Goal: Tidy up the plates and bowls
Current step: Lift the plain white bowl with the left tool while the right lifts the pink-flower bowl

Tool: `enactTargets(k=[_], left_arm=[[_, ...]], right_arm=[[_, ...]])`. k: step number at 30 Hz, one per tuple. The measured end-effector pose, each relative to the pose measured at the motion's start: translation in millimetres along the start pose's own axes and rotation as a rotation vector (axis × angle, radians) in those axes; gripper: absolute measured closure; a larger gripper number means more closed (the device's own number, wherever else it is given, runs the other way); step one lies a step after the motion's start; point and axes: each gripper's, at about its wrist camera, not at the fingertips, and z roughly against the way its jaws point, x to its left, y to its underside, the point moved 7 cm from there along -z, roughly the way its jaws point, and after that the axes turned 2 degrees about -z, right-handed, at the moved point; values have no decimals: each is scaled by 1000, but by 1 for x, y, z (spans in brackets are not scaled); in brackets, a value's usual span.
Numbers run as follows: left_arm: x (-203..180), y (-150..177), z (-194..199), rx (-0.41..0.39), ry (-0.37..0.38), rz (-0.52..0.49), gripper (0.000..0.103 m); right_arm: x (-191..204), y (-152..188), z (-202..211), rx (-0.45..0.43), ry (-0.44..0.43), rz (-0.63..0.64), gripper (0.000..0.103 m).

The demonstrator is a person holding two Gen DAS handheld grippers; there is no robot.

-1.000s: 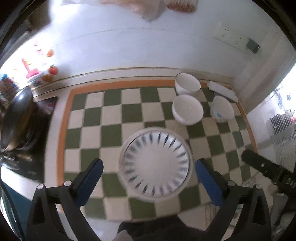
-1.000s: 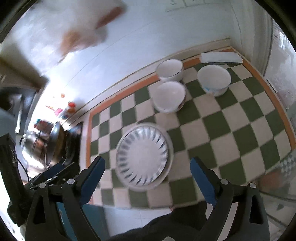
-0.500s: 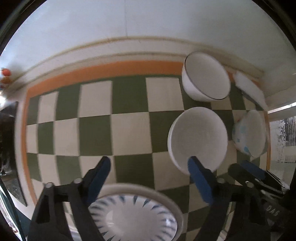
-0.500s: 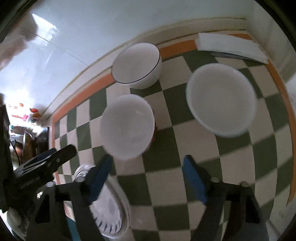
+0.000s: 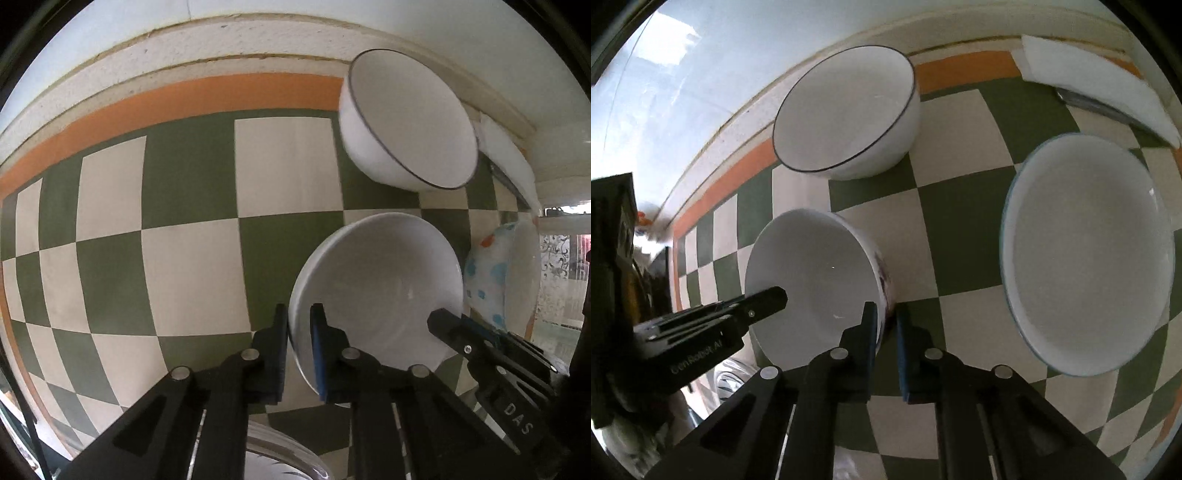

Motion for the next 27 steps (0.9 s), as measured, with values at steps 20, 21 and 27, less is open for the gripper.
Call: enactTargets(k=[20,21,27], left_arm=[[-74,104,38,3,30,-148,93],[-74,101,35,9,29,-151,93],[-85,126,6,87,13,-167,93]], right_arm=[[-38,82,101,-63,9,31,92],[-44,89,103,-59,6,26,92],[-70,114,91,-15,4,5,92]])
